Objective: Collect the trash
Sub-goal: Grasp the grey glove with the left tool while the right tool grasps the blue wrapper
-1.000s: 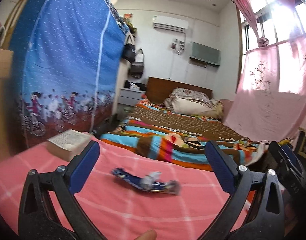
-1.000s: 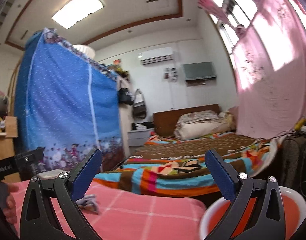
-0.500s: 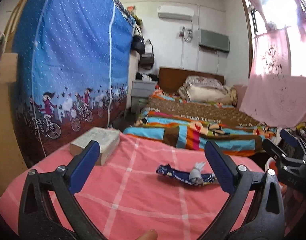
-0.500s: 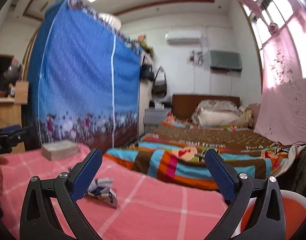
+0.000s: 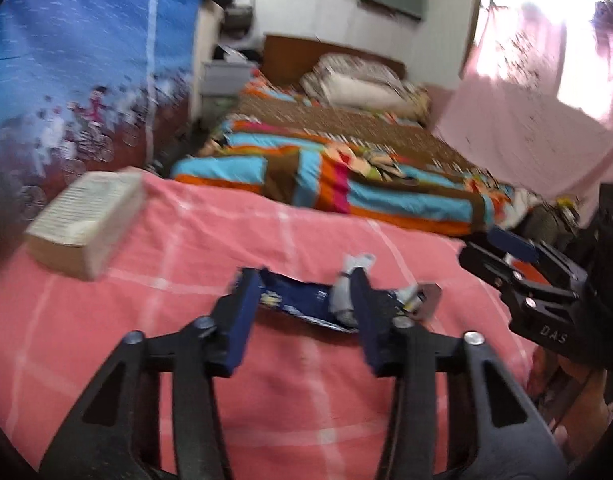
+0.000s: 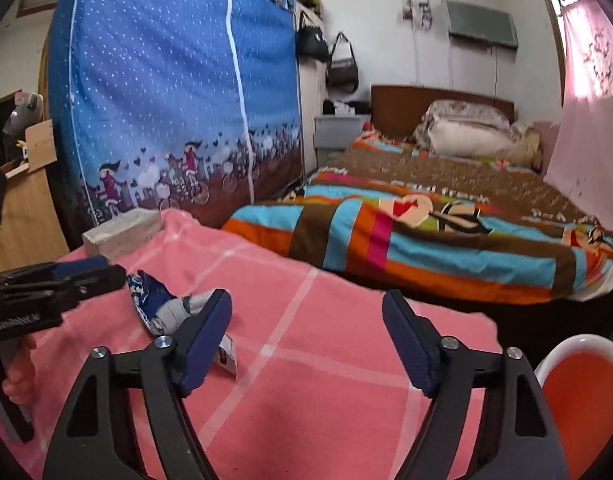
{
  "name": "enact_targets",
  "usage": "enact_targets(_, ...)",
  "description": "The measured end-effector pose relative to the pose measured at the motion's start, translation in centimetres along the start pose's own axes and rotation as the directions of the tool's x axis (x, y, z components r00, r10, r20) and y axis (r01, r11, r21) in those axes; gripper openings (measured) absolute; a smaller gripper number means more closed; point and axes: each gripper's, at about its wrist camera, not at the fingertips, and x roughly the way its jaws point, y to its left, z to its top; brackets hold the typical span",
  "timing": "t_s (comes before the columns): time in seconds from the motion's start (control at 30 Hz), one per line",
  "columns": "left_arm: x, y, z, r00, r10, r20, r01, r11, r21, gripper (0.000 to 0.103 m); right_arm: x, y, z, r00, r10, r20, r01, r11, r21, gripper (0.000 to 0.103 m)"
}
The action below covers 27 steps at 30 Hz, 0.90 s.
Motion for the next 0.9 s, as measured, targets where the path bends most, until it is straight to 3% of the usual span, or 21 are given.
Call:
enact_targets(0.17,1.7,-1.7,0.1,0.995,-0.05,-0.084,0.054,0.997,0.049,0.04,0.4,0.4,-0.2,1.0,0.002,-0.027,-0.002,1.0,-0.013,0.073)
enact_targets(0.4,4.1,-2.2,0.0,0.978,-0.013,-0.208,0.028,0.997,0.07,0.026,0.8,0.4,-0.1,0.999,0.014,-0.051,-0.015,1.0,-0.02,0.073)
enact_targets(0.57,2.8,-1.3,0.1,0.986,-0.029,-0.164,0.034,0.999,0.027,0.023,1.0,0.9,-0.1,0.995,0.072,-0.073,-0.075,0.996,-0.044,0.073)
enact_targets(0.73,-0.9,1.2,-0.9,0.997,0.004,-0.081,-0.009,0.998,-0.07,0.023,1.2,2.0,-0.3,0.988,0.126,-0.092,-0.133,0.988,-0.074,0.073)
enact_targets(0.9,-3.7,3.4,-2.3,0.997,0.074,-0.039,-0.079,0.986,-0.147,0.023,3.2,4.0,-0.3,0.958,0.213,-0.193,-0.238,0.965,-0.113,0.074)
